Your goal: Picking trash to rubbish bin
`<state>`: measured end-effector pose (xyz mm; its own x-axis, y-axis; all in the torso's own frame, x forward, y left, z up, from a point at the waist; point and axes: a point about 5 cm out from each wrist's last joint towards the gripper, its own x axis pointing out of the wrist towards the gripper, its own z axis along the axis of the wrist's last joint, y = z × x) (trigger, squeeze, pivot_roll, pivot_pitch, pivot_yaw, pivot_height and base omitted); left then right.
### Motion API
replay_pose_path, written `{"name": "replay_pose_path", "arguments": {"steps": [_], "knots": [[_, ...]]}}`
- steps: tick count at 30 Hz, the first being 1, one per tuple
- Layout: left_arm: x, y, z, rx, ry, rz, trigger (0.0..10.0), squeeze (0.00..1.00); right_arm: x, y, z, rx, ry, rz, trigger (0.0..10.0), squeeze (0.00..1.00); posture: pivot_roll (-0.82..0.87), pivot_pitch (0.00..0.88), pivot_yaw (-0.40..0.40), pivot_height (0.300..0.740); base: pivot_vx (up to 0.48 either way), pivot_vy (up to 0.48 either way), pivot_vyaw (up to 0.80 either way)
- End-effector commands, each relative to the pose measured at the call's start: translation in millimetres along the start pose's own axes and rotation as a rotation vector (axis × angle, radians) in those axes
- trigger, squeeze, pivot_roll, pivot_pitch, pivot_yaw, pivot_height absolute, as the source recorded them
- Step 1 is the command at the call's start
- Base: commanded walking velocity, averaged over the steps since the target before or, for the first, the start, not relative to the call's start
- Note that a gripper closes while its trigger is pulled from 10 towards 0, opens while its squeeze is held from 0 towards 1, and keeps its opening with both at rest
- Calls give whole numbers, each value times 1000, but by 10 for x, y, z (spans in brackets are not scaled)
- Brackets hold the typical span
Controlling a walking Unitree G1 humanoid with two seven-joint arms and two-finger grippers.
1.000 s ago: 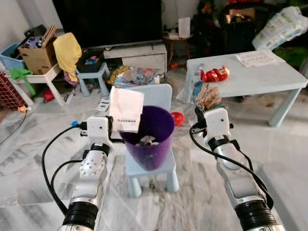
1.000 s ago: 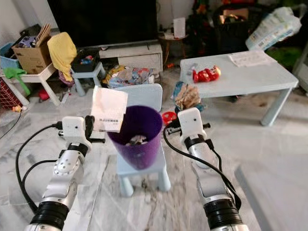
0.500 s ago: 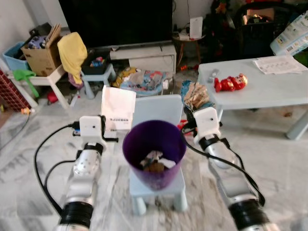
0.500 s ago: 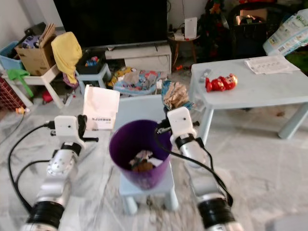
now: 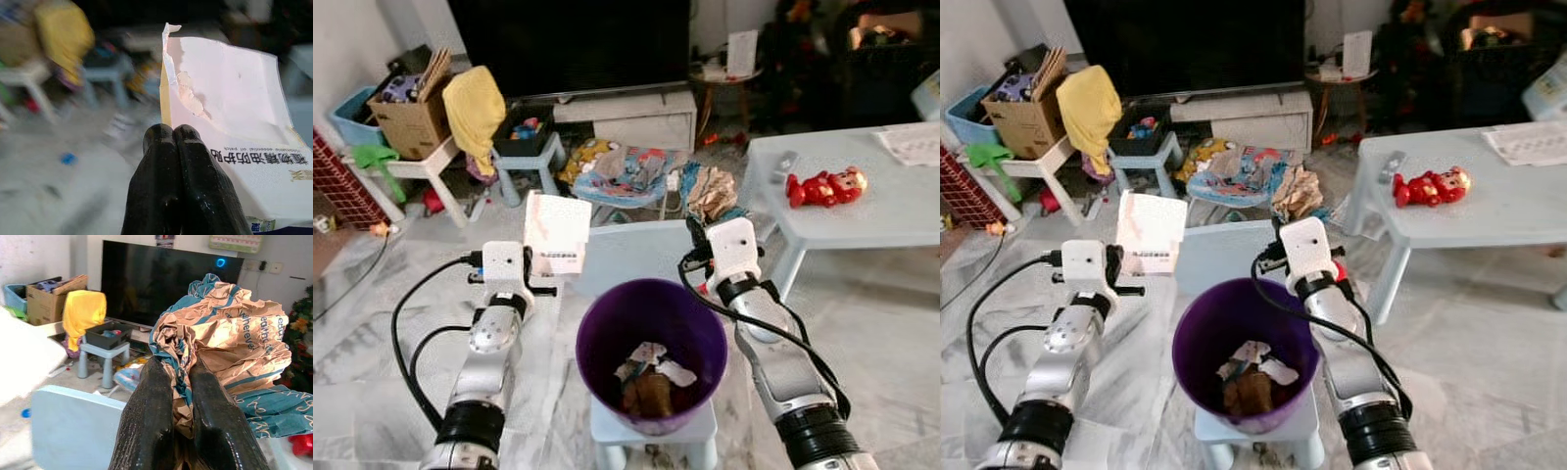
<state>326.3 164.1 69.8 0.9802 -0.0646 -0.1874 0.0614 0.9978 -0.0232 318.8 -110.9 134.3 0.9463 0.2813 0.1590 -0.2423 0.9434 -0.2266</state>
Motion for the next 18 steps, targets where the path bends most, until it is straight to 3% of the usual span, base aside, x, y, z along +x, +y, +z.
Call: {"name": "replay_pose_path", "arguments": {"steps": [1, 7, 10, 13, 18], "knots": [[27, -120, -62, -23, 49, -72, 0, 0, -18, -32, 16, 0, -3, -7, 0, 0, -97, 0, 47, 740, 0, 0, 0], [40, -305, -167, -25, 123, -183, 0, 0, -40, -55, 26, -3, -5, -15, 0, 0, -106, 0, 48, 740, 0, 0, 0], [4, -428, -342, -18, 249, -237, 0, 0, -56, -70, 20, -8, -1, -17, 0, 0, -111, 0, 49, 740, 0, 0, 0], [-16, -423, -416, -6, 287, -216, 0, 0, -61, -84, 24, -10, 1, -20, 0, 0, -116, 0, 48, 740, 0, 0, 0], [-81, -384, -631, -74, 433, -201, 0, 0, -76, -98, 22, -13, 6, -21, 0, 0, -116, 0, 45, 740, 0, 0, 0]]}}
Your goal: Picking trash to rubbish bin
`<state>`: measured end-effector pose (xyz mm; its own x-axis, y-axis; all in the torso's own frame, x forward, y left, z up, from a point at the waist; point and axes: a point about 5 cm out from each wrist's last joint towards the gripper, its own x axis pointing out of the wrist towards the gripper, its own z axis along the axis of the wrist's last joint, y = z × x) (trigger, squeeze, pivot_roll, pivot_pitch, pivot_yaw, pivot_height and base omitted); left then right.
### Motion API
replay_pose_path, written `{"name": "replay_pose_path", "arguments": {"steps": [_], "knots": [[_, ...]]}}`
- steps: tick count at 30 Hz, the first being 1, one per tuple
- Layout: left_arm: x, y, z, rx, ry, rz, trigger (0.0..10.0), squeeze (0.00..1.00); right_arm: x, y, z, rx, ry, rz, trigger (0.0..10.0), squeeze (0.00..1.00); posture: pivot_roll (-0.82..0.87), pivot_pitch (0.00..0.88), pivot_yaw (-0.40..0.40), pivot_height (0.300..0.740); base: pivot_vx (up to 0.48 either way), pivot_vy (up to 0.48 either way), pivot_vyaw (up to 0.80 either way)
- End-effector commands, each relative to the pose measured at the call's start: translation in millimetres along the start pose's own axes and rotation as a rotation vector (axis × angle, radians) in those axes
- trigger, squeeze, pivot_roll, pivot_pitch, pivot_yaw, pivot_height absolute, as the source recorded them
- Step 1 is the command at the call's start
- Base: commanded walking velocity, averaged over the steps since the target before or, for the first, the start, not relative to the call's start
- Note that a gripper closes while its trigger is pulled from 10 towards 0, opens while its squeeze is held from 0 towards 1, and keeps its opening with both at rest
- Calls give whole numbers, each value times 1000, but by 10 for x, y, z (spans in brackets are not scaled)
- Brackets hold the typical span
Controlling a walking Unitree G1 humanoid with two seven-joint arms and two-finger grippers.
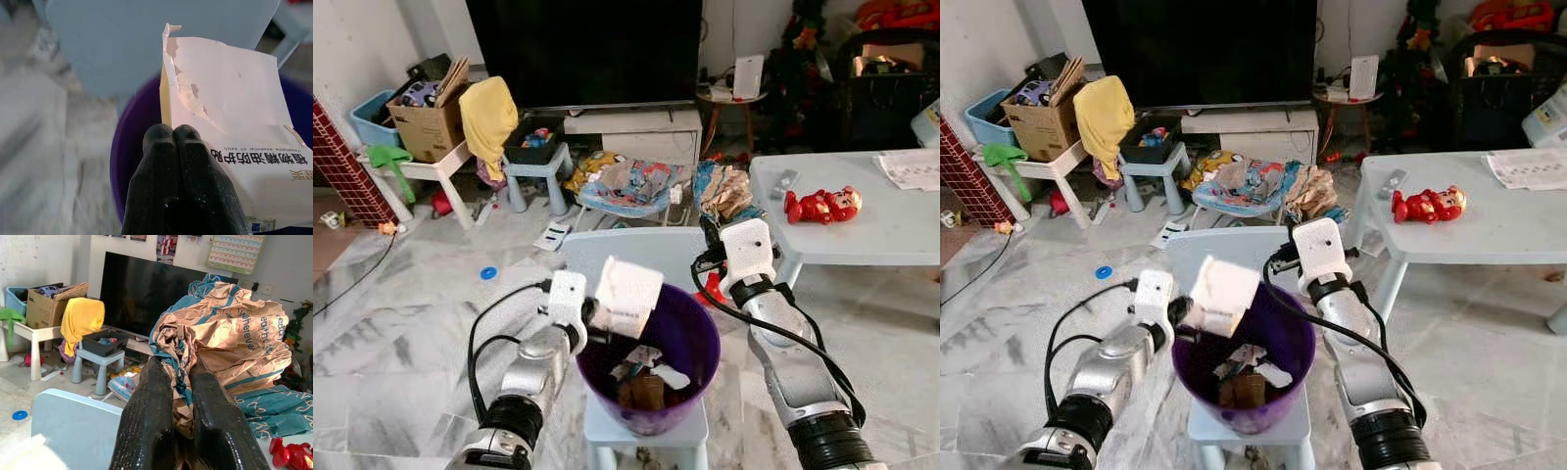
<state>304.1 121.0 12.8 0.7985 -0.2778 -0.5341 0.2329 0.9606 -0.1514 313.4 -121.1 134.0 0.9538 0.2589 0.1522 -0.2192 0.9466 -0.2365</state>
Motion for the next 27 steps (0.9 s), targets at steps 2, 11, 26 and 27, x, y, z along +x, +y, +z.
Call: {"name": "replay_pose_path", "arguments": {"steps": [2, 11, 26, 27], "knots": [[-1, 62, -51, -41, 55, 16, 0, 0, 2, -17, 30, 1, -6, 1, 0, 0, -117, 0, 46, 740, 0, 0, 0], [5, 87, -77, -133, 93, 16, 10000, 1000, -5, -10, 31, 4, 1, 2, 0, 0, -114, 3, 49, 740, 0, 0, 0], [-280, 285, 82, 22, -105, 18, 10000, 1000, 81, 255, -166, 77, 65, 104, 0, 0, -44, 0, 49, 740, 0, 0, 0], [-325, 307, 64, 31, -113, 21, 10000, 1000, 94, 304, -209, 83, 86, 122, 0, 0, -30, 0, 48, 740, 0, 0, 0]]}}
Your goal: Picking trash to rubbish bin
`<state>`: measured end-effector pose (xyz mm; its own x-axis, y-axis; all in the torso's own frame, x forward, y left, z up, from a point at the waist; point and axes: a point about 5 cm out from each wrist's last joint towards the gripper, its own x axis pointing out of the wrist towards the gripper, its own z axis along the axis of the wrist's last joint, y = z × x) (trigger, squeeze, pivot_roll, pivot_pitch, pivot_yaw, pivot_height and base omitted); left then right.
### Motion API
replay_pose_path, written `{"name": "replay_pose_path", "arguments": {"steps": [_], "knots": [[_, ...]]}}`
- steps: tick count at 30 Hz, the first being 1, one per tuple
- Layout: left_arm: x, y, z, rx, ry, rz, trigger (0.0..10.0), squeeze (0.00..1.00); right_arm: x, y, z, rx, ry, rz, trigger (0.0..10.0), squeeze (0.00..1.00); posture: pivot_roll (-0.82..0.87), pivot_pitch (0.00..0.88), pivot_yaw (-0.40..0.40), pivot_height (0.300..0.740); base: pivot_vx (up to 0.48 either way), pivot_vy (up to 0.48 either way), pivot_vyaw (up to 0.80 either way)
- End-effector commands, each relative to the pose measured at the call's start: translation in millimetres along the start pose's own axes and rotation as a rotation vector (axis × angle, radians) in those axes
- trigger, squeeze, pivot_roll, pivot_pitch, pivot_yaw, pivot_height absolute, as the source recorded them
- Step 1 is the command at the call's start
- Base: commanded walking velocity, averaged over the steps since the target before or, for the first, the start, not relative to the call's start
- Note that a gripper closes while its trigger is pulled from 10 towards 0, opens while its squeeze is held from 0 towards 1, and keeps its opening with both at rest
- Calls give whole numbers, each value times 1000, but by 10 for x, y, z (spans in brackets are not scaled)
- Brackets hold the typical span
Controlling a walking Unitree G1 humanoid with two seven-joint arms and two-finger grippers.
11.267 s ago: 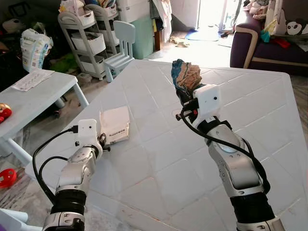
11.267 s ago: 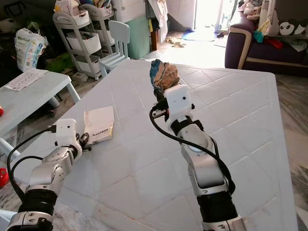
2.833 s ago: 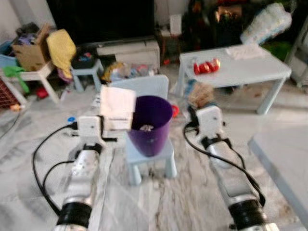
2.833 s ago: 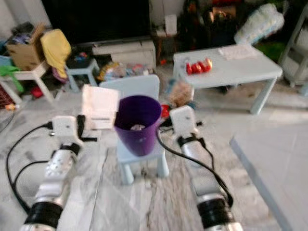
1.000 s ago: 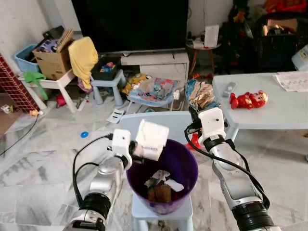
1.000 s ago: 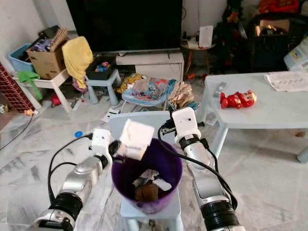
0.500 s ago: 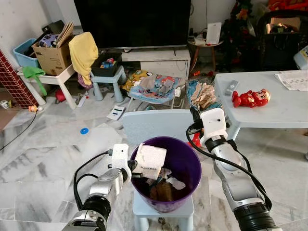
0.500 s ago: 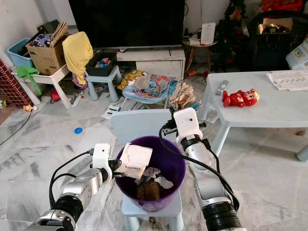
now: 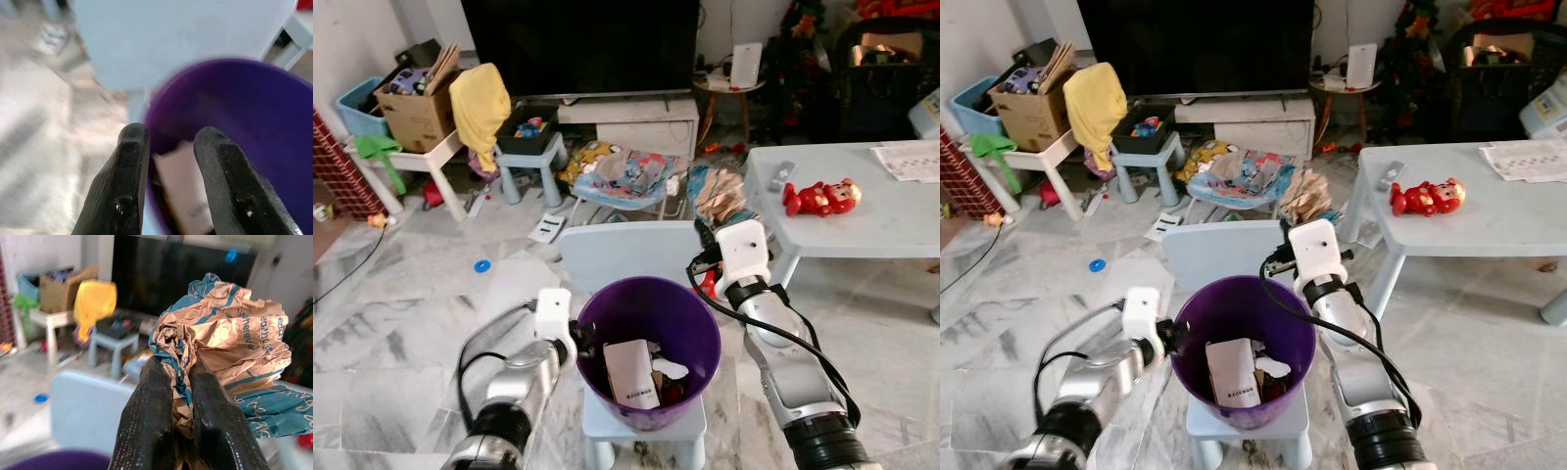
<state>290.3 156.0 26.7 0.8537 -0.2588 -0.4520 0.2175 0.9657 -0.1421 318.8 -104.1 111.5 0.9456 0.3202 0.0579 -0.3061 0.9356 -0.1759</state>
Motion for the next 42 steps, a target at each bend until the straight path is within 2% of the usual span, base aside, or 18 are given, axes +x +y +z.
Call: {"name": "replay_pose_path", "arguments": {"steps": [1, 2, 3, 7, 8, 9, 11, 14, 17, 24, 26, 27, 28, 29, 30, 42], "knots": [[-66, 37, 19, 36, -16, 2, 10000, 1000, 53, 124, -47, 14, 22, 53, 0, 0, -23, 0, 48, 740, 0, 0, 0], [-214, 105, -22, 47, -41, 17, 10000, 1000, 126, 262, -137, 0, 75, 115, 0, 0, 0, 0, 44, 740, 0, 0, 0], [-214, 105, -22, 47, -41, 17, 10000, 1000, 126, 262, -137, 0, 75, 115, 0, 0, 0, 0, 44, 740, 0, 0, 0], [-500, 201, -113, 81, -77, 48, 10000, 1000, 214, 448, -277, 1, 171, 193, 0, 0, 51, 0, 34, 740, 0, 0, 0], [-500, 201, -113, 81, -77, 48, 10000, 1000, 214, 448, -277, 1, 171, 193, 0, 0, 51, 0, 34, 740, 0, 0, 0], [-621, 228, -162, 82, -75, 59, 10000, 1000, 213, 504, -373, 19, 231, 214, 0, 0, 73, 0, 25, 740, 0, 0, 0], [-710, 228, -203, 79, -71, 47, 10000, 1000, 183, 554, -477, 15, 303, 240, 0, 0, 88, 0, 21, 740, 0, 0, 0], [-767, 235, -238, 95, -58, 59, 10000, 1000, 140, 602, -556, -4, 345, 280, 0, 0, 95, 0, 21, 740, 0, 0, 0], [-805, 224, -247, 85, -51, 61, 10000, 1000, 33, 621, -734, -70, 455, 340, 0, 0, 95, 4, 24, 740, 0, 0, 0], [-805, 194, -209, 86, -54, 22, 10000, 1000, -70, 531, -896, -122, 554, 322, 0, 0, 84, 8, 27, 740, 0, 0, 0], [-803, 194, -206, 88, -53, 17, 10000, 1000, -87, 511, -922, -158, 571, 313, 275, 0, 84, 10, 28, 740, 0, 0, 0], [-788, 194, -197, 89, -54, 6, 10000, 1000, -112, 481, -958, -177, 597, 293, 4784, 0, 81, 11, 28, 740, 0, 0, 0], [-783, 194, -194, 90, -54, 3, 10000, 1000, -120, 468, -970, -185, 605, 285, 4784, 0, 80, 12, 28, 740, 0, 0, 0], [-774, 196, -189, 90, -54, 2, 10000, 1000, -130, 451, -983, -181, 614, 273, 9373, 0, 79, 12, 28, 740, 0, 0, 0], [-753, 199, -171, 88, -55, 2, 10000, 1000, -141, 425, -997, -179, 623, 257, 10000, 1000, 79, 12, 29, 740, 0, 0, 0], [-715, 146, -158, 93, -50, -21, 10000, 1000, -131, 377, -993, -164, 620, 222, 10000, 1000, 72, 13, 27, 740, 0, 0, 0]]}}
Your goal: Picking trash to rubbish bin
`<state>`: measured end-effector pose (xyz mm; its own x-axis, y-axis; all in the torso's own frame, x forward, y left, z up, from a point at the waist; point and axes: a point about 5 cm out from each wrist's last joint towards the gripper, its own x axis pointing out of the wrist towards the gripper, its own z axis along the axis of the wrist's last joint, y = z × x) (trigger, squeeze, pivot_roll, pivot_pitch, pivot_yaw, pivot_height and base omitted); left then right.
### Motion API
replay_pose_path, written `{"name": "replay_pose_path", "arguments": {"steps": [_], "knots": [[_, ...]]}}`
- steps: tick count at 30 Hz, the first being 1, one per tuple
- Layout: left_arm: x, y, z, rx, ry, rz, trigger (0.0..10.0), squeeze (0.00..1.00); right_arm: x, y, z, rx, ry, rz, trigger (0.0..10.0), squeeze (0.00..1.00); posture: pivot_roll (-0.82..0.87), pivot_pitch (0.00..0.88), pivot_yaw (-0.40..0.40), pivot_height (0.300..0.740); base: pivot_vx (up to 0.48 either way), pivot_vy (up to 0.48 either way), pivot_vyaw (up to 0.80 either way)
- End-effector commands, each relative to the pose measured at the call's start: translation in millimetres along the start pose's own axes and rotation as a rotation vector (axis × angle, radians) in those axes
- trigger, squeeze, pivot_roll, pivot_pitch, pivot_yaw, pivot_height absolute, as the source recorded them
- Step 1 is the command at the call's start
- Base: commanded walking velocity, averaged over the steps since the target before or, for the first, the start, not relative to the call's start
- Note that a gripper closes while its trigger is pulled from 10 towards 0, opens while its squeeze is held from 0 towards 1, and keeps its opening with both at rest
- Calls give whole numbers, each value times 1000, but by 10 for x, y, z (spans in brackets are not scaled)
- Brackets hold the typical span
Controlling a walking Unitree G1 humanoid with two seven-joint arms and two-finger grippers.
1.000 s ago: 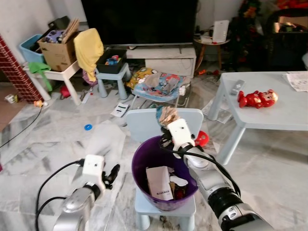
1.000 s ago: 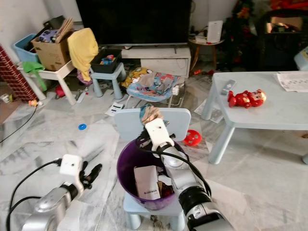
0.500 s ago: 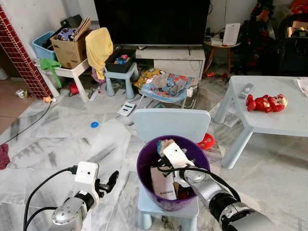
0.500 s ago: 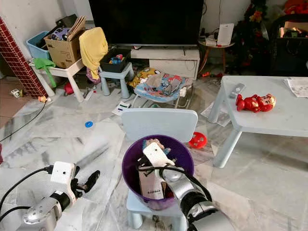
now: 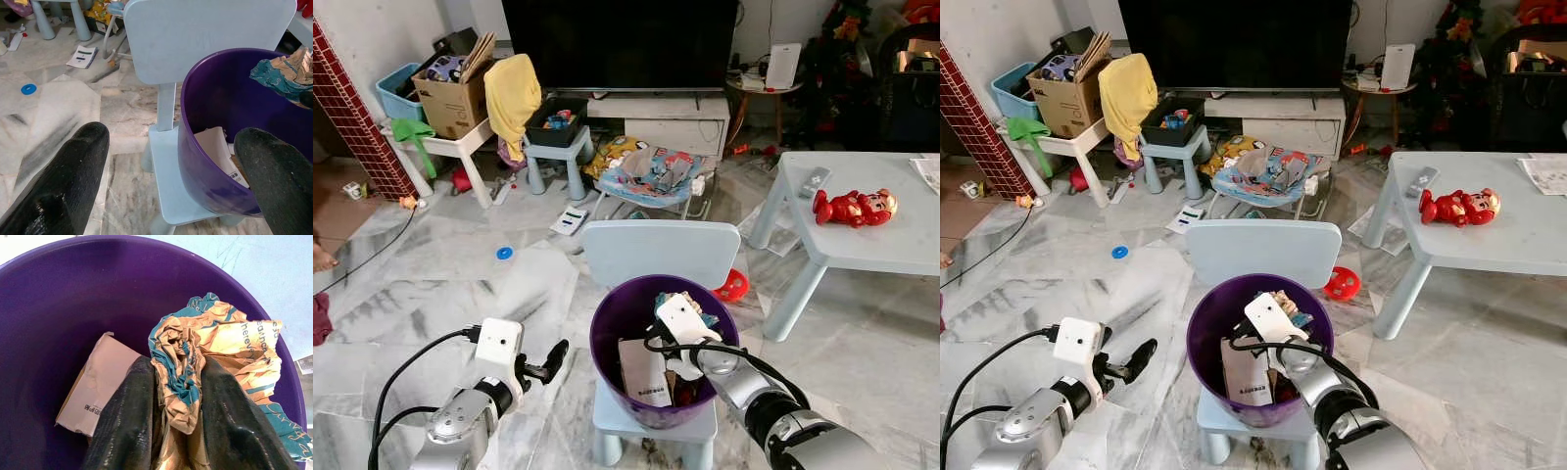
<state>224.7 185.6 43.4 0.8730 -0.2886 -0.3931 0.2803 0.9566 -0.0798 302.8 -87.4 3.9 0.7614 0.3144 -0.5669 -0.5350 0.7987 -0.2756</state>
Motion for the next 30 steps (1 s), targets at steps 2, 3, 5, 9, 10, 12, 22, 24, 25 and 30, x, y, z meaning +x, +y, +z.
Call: {"name": "replay_pose_path", "arguments": {"steps": [2, 3, 5, 9, 10, 12, 22, 24, 25, 30], "knots": [[-1, 21, 2, 9, 11, 9, 10000, 1000, 6, -24, 26, 20, -4, -2, 10000, 1000, 72, 13, 26, 740, 0, 0, 0], [1, 19, 4, 8, 10, 9, 10000, 1000, 5, -21, 21, 22, -3, 1, 10000, 1000, 71, 12, 27, 740, 0, 0, 0], [3, 15, 5, 9, 11, 8, 10000, 1000, 4, -16, 14, 25, -3, 5, 10000, 1000, 72, 12, 26, 740, 0, 0, 0], [13, 8, 19, 10, 10, 4, 10000, 1000, 4, -7, 12, 32, -3, 9, 10000, 1000, 69, 13, 29, 740, 0, 0, 0], [15, 9, 21, 11, 10, 4, 10000, 1000, 4, -5, 13, 34, -4, 9, 10000, 1000, 69, 13, 29, 740, 0, 0, 0], [18, 9, 28, 12, 9, 5, 10000, 1000, 4, -9, 18, 39, -10, 6, 10000, 1000, 68, 12, 30, 740, 0, 0, 0], [133, -2, 277, 52, -98, 38, 10000, 1000, -42, -328, 340, 111, -235, -133, 10000, 1000, 33, 12, 39, 740, 0, 0, 0], [177, -8, 401, 47, -153, 51, 10000, 1000, -89, -458, 451, 130, -317, -180, 10000, 1000, 26, 9, 39, 740, 0, 0, 0], [202, -5, 479, 44, -180, 62, 10000, 1000, -127, -541, 515, 137, -365, -213, 10000, 1000, 21, 8, 40, 740, 0, 0, 0], [260, -39, 717, 2, -254, 47, 10000, 1000, -250, -771, 649, 209, -460, -306, 10000, 1000, 4, 0, 42, 740, 0, 0, 0]]}}
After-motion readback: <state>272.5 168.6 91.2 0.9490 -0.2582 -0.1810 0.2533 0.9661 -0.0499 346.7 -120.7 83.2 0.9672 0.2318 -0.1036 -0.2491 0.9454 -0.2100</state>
